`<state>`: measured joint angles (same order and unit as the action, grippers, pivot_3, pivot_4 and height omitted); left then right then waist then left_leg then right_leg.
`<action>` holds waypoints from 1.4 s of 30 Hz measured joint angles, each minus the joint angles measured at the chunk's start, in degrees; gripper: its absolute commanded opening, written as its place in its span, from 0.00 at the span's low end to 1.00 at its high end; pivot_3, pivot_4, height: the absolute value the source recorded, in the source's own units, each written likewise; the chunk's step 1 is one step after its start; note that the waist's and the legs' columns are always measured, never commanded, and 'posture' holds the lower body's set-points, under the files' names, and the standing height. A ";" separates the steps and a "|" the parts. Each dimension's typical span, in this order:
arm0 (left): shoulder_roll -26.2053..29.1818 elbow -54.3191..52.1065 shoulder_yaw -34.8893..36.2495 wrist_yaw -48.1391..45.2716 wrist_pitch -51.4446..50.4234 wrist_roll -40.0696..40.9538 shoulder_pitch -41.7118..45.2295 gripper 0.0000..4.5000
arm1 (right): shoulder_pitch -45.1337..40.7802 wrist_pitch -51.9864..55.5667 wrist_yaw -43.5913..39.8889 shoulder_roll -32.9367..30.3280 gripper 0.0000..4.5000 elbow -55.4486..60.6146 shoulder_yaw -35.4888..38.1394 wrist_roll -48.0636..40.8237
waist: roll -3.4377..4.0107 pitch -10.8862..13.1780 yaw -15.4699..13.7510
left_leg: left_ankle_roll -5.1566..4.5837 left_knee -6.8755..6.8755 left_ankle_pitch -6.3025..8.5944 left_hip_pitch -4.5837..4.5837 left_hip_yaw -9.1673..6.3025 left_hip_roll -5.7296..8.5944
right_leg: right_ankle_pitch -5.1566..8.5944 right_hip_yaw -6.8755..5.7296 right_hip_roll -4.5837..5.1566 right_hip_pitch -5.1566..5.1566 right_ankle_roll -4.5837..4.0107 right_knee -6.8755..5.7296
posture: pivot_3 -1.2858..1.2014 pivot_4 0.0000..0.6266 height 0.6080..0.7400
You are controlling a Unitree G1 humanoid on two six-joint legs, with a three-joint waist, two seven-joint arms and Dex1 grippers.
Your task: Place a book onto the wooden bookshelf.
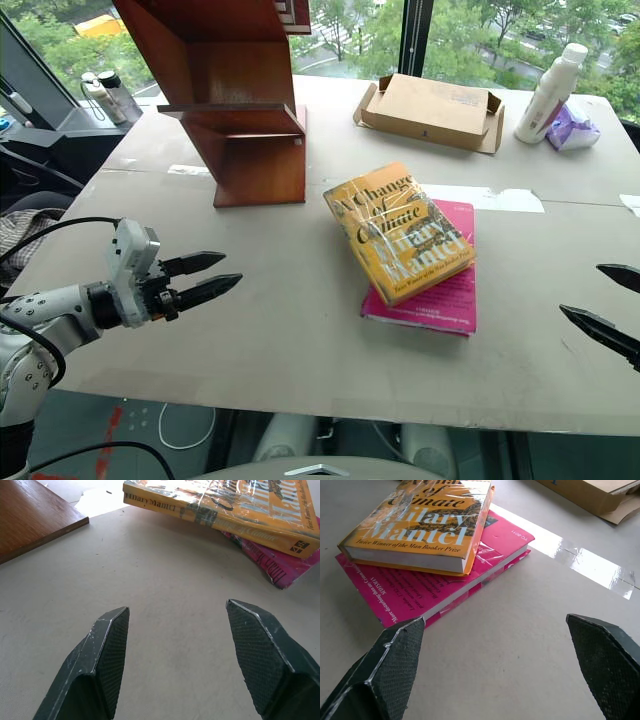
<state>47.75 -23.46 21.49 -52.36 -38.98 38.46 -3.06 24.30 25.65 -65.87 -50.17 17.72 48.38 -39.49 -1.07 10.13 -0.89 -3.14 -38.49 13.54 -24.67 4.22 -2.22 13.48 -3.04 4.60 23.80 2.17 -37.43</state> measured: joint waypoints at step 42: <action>0.48 -15.88 2.70 6.57 -0.93 8.98 -4.59 1.00 | -67.26 15.65 19.48 3.72 0.02 -19.83 -67.90 28.29 | 0.05 0.03 0.19 | 0.14 0.06 -0.12 -0.05 0.24 0.00 | -0.17 -0.03 -0.48 0.14 0.21 -0.01 | 0.52 0.24 0.95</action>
<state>48.23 -39.34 24.19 -45.80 -39.90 47.43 -7.65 -42.96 41.30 -46.39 -46.44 -2.11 -19.52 -11.21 -1.02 10.16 -0.70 -3.00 -38.44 13.42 -24.71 4.45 -2.22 13.31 -3.07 4.12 23.94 2.37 -37.44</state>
